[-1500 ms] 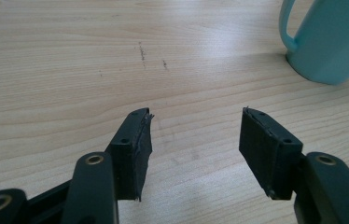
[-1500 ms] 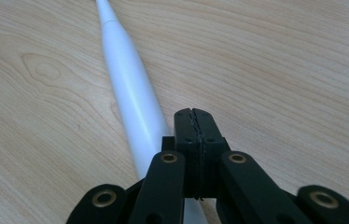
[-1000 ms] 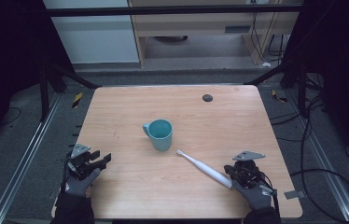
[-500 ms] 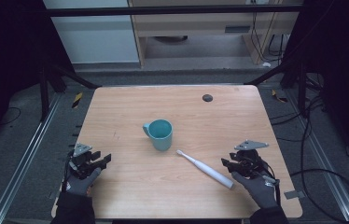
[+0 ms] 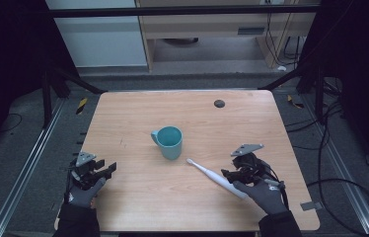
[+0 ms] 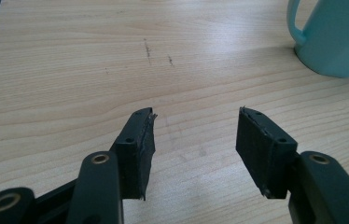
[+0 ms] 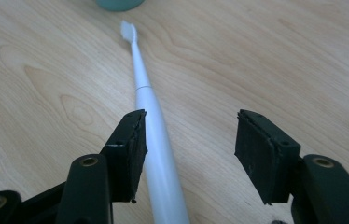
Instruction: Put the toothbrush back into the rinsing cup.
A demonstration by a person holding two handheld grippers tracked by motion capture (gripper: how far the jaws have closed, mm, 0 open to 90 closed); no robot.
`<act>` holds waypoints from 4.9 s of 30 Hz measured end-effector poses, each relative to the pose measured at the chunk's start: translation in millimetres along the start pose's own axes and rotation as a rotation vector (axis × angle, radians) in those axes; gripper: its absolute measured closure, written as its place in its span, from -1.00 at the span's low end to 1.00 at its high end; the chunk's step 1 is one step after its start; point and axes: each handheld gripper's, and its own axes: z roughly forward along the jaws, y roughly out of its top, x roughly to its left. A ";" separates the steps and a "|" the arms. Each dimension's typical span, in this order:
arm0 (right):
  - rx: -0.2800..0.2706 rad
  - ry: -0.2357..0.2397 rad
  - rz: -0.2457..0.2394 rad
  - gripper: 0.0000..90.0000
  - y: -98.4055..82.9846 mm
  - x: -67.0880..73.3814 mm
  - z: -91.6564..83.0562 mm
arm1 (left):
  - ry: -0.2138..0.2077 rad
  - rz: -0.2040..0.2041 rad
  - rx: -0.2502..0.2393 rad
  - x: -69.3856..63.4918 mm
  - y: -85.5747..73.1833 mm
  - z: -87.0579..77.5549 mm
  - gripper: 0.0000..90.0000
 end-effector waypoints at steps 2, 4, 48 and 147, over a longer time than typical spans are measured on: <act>0.028 0.007 -0.017 -0.06 3.3 3.0 4.8 | 0.000 -0.003 0.001 0.6 -0.1 0.2 0.03; 0.047 0.014 -0.026 -0.07 5.6 5.9 9.0 | 0.000 -0.002 0.000 1.0 0.1 0.1 0.03; 0.355 0.068 -0.104 0.38 -0.2 15.0 57.8 | -0.009 0.006 0.017 0.7 -1.0 3.4 0.02; -0.654 -0.107 0.281 0.48 153.2 44.8 54.1 | 0.006 -0.019 -0.016 4.3 0.1 0.2 0.06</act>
